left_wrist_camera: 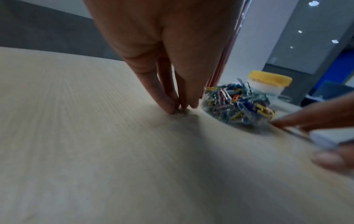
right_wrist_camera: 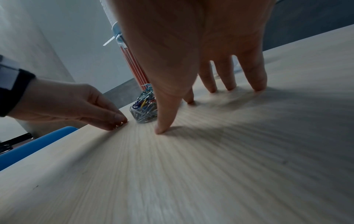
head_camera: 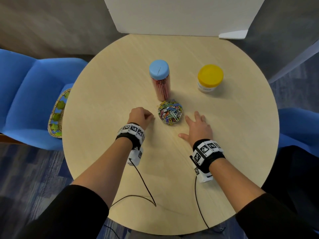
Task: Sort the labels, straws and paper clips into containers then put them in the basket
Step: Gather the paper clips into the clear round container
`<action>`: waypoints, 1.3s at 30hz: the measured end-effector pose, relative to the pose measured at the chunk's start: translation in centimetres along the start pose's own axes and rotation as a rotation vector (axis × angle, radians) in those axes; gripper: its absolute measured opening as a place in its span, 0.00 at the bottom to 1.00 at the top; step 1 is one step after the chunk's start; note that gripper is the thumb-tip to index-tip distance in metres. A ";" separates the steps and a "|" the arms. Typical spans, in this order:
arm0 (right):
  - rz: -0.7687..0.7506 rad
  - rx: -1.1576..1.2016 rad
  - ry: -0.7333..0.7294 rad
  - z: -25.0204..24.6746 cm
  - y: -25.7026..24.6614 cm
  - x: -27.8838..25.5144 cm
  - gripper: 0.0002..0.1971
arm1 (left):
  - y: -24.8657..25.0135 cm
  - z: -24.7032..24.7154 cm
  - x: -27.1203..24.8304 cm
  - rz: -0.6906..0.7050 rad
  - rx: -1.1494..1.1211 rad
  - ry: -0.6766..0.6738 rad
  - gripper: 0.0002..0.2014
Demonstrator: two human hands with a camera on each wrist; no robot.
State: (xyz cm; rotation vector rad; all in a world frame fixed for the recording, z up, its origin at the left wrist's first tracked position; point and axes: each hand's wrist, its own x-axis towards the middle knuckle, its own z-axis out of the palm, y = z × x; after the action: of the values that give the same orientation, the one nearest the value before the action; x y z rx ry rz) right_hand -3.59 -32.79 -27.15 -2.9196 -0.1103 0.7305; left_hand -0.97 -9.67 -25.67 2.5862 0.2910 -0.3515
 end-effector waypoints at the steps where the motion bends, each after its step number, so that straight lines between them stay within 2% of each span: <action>1: 0.000 -0.001 0.003 0.0 0.0 0.0 0.42 | -0.4 0.1 -0.3 0.020 0.008 -0.012 0.08; 10: -0.005 0.006 0.004 -0.1 0.0 -0.3 0.42 | -1.6 0.6 -0.5 0.019 0.053 0.035 0.05; 16: -0.008 0.001 0.012 -0.1 0.1 -0.4 0.42 | -2.1 0.7 -0.2 -0.024 0.090 -0.116 0.10; 18: -0.010 -0.001 0.017 -0.1 0.0 -0.4 0.42 | -1.6 0.6 -0.4 -0.007 -0.009 -0.066 0.09; 21: -0.015 -0.010 0.024 0.0 0.0 -0.3 0.42 | 0.0 0.2 -1.0 -0.027 -0.375 0.131 0.05; 24: -0.010 -0.014 0.022 0.0 0.0 -0.4 0.42 | 1.6 0.4 -1.6 -0.065 -0.588 0.126 0.09; 26: -0.012 -0.016 0.023 0.0 0.0 -0.4 0.42 | 2.3 0.9 -1.6 -0.089 -0.592 0.123 0.07; 31: -0.013 -0.019 0.023 0.0 0.0 -0.4 0.43 | 2.2 1.9 -2.0 -0.152 -0.653 0.225 0.04; 36: -0.017 -0.027 0.025 0.1 0.0 -0.3 0.43 | 1.8 2.4 -2.3 -0.104 -0.517 0.252 0.05; 39: -0.015 -0.031 0.024 0.0 0.1 -0.2 0.43 | 1.8 2.5 -2.5 -0.062 -0.455 0.221 0.05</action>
State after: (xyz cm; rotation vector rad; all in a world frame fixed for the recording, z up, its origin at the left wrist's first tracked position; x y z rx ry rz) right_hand -3.81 -32.86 -27.08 -2.9524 -0.1427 0.6970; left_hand -3.30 -12.85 -26.20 2.1686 0.4701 -0.0116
